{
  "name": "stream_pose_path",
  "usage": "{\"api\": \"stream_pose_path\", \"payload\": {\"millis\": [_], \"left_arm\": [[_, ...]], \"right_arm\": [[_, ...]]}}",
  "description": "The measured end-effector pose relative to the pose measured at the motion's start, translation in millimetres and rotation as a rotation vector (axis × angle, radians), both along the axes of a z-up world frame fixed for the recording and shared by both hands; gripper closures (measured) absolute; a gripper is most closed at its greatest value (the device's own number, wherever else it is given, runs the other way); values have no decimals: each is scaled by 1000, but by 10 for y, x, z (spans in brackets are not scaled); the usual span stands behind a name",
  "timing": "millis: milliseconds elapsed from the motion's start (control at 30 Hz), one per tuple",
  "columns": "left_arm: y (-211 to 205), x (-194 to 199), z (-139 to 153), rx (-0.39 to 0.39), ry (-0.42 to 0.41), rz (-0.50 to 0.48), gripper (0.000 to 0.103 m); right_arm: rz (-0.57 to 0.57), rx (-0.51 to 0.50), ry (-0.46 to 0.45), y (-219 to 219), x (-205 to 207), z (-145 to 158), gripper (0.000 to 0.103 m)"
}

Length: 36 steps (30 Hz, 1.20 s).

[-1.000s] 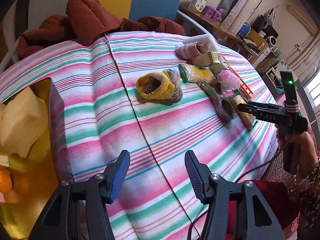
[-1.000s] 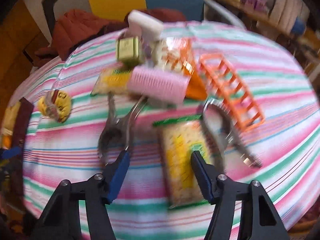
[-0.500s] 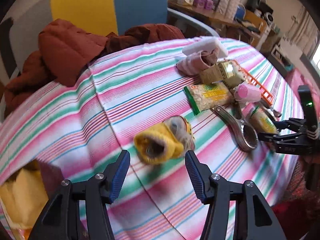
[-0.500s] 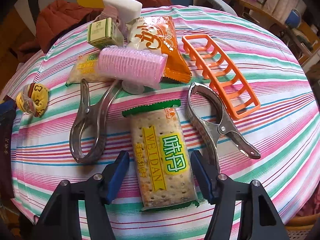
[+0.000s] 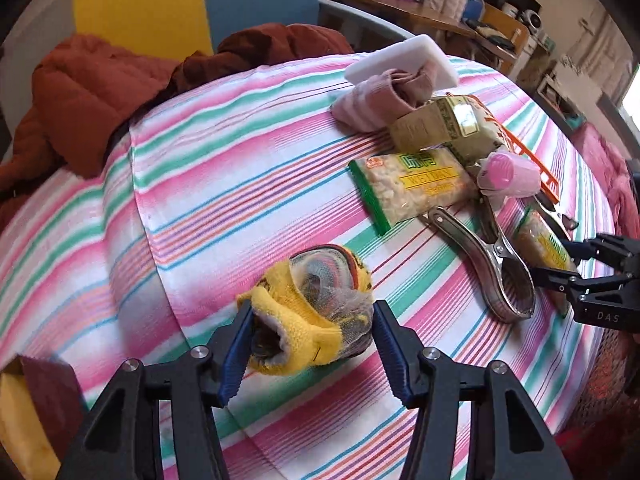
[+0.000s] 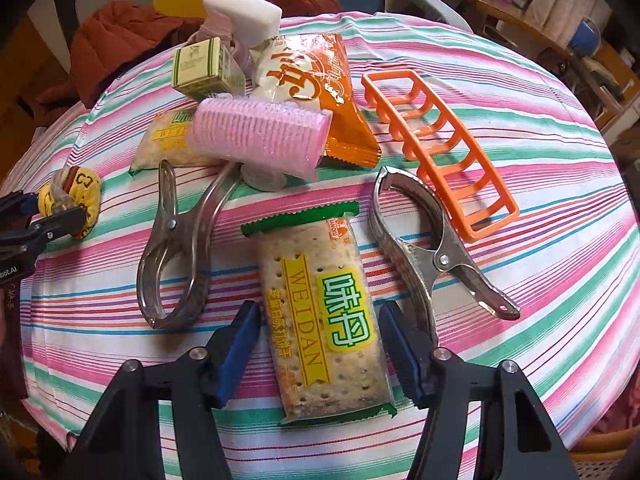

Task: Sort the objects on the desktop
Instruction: 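Grasp the yellow knit tape roll with the left tool while the right tool grasps the WEIDAN cracker pack, then carry the tape roll and cracker pack toward the gold tray with both tools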

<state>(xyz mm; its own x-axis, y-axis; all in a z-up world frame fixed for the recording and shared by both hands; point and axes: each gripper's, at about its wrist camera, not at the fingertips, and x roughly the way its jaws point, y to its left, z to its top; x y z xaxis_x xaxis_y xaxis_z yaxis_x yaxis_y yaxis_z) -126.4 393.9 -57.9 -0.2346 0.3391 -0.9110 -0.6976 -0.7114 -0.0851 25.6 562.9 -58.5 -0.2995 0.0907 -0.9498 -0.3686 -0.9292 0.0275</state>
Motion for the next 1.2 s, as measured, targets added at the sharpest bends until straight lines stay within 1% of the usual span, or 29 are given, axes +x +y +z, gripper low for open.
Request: {"api": "stream_pose_path", "payload": {"millis": [67, 133, 300, 433, 567, 700, 800, 833, 900, 1067, 1200], "left_arm": [[-56, -20, -34, 22, -38, 35, 46], [-106, -10, -43, 50, -50, 53, 46], [-142, 147, -63, 50, -5, 50, 48], [-291, 228, -68, 105, -13, 91, 51], [-400, 360, -72, 126, 9, 86, 54], [-539, 453, -64, 167, -9, 111, 55], [-625, 482, -64, 196, -23, 130, 57], [-634, 491, -67, 200, -25, 133, 58], [-659, 513, -68, 206, -29, 138, 58], [-731, 602, -69, 219, -29, 139, 59], [-767, 737, -67, 210, 1, 114, 59]], "right_arm": [[-5, 5, 3, 12, 18, 33, 50], [-10, 11, 5, 15, 41, 61, 53], [-11, 19, 6, -24, 101, 108, 54], [-20, 16, 10, -54, 165, 119, 54], [-23, 14, 28, -83, 250, 146, 54], [-33, 20, 41, -73, 301, 191, 54], [-53, 18, 67, -72, 361, 252, 54], [-54, 15, 76, -24, 331, 273, 54], [-53, 21, 94, -64, 351, 320, 54], [-16, 47, 138, -249, 408, 436, 54], [9, 37, 155, -470, 472, 500, 54]]}}
